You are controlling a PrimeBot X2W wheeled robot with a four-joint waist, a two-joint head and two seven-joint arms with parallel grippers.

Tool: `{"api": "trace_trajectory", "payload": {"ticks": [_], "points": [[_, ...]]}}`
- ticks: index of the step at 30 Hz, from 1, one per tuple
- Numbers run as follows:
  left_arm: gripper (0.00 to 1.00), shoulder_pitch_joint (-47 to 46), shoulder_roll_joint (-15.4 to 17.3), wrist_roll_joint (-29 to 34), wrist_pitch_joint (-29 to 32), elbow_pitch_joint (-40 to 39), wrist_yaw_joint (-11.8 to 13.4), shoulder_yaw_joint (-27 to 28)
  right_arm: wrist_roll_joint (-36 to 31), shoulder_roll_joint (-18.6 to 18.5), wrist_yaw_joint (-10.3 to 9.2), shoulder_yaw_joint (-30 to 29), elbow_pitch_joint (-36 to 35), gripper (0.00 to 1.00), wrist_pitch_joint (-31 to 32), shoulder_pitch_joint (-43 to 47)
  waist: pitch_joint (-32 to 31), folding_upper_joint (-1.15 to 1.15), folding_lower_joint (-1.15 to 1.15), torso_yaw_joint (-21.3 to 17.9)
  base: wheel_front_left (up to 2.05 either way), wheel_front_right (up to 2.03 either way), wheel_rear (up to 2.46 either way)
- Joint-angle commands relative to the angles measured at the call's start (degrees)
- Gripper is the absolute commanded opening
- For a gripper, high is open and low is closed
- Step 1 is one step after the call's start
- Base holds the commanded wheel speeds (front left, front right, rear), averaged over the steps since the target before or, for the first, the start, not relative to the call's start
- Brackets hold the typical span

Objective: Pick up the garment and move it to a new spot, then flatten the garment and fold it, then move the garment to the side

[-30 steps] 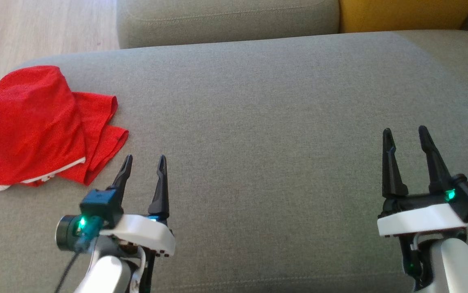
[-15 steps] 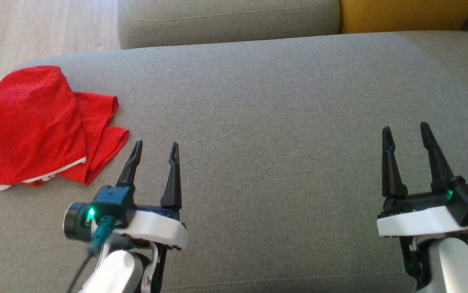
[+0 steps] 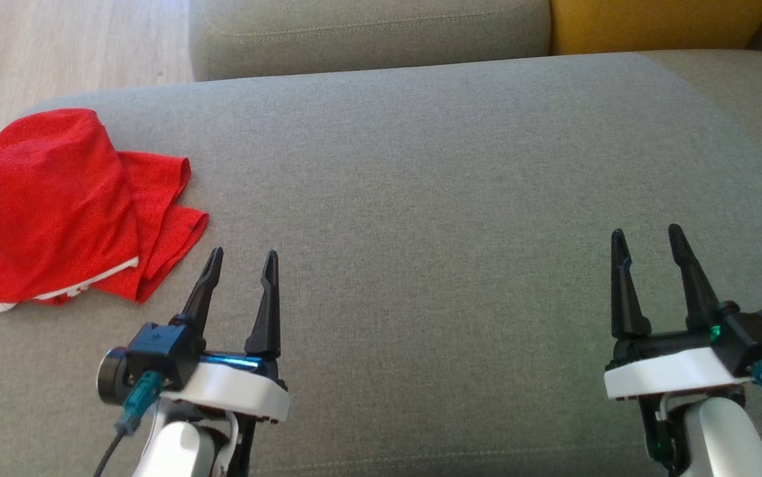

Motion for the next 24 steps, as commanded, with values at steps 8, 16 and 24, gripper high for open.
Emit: {"api": "trace_trajectory", "payload": {"ticks": [8, 16, 24], "points": [[1.0, -1.52, -2.1, 6.28, -1.27, -0.24, -3.75, 5.36, -4.61, -0.49, 0.44, 1.83, -0.96, 1.0, -1.45, -2.58, -0.15, 0.0, 0.0, 0.12, 0.0, 0.0, 0.0], [1.0, -1.6, -2.38, 6.78, -1.27, 0.27, -4.6, 5.98, -4.84, -0.49, 0.44, 1.71, -1.25, 1.0, -1.45, -2.44, -0.13, 0.0, 0.0, 0.74, 0.0, 0.0, 0.0], [1.0, -2.62, -2.41, 6.2, -1.27, 0.0, -3.38, 6.48, -6.3, -0.49, 0.44, 3.22, -2.01, 1.0, -1.45, -2.57, 1.09, 0.0, 0.0, 4.94, 0.0, 0.0, 0.0]]}}
